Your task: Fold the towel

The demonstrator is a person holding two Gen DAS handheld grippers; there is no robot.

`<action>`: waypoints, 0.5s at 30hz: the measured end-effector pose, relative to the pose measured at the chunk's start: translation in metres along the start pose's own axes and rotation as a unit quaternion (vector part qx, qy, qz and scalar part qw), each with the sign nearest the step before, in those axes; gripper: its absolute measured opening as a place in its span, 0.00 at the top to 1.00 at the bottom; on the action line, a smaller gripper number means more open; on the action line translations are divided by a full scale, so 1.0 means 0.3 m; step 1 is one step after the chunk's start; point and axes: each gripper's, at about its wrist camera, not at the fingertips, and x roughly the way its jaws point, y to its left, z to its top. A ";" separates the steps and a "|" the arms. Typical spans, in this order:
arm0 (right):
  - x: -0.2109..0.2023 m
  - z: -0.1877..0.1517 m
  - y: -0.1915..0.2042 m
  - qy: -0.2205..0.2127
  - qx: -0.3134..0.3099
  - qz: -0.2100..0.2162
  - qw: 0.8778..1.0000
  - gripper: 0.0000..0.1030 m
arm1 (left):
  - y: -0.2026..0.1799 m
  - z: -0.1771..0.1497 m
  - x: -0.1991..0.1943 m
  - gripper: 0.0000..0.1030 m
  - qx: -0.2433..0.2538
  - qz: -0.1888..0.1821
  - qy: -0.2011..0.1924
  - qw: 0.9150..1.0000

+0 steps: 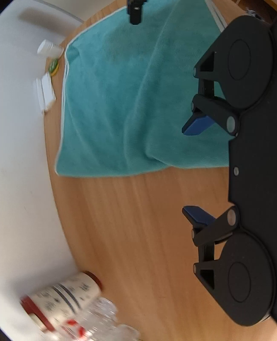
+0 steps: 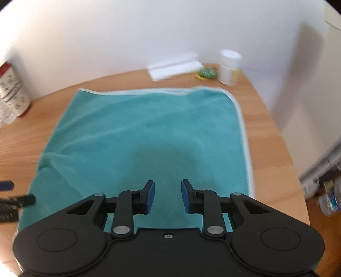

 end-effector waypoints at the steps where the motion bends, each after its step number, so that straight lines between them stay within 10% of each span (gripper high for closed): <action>1: 0.007 0.017 0.009 -0.002 -0.007 0.005 1.000 0.71 | 0.001 -0.003 0.011 0.27 -0.012 -0.003 0.003 1.000; 10: 0.160 0.218 0.158 0.005 -0.045 0.081 0.996 0.81 | 0.037 -0.028 -0.048 0.75 -0.043 -0.046 0.023 0.998; 15: 0.269 0.277 0.230 0.040 -0.030 0.115 0.992 0.86 | 0.017 0.007 -0.028 0.84 -0.029 -0.056 0.028 0.998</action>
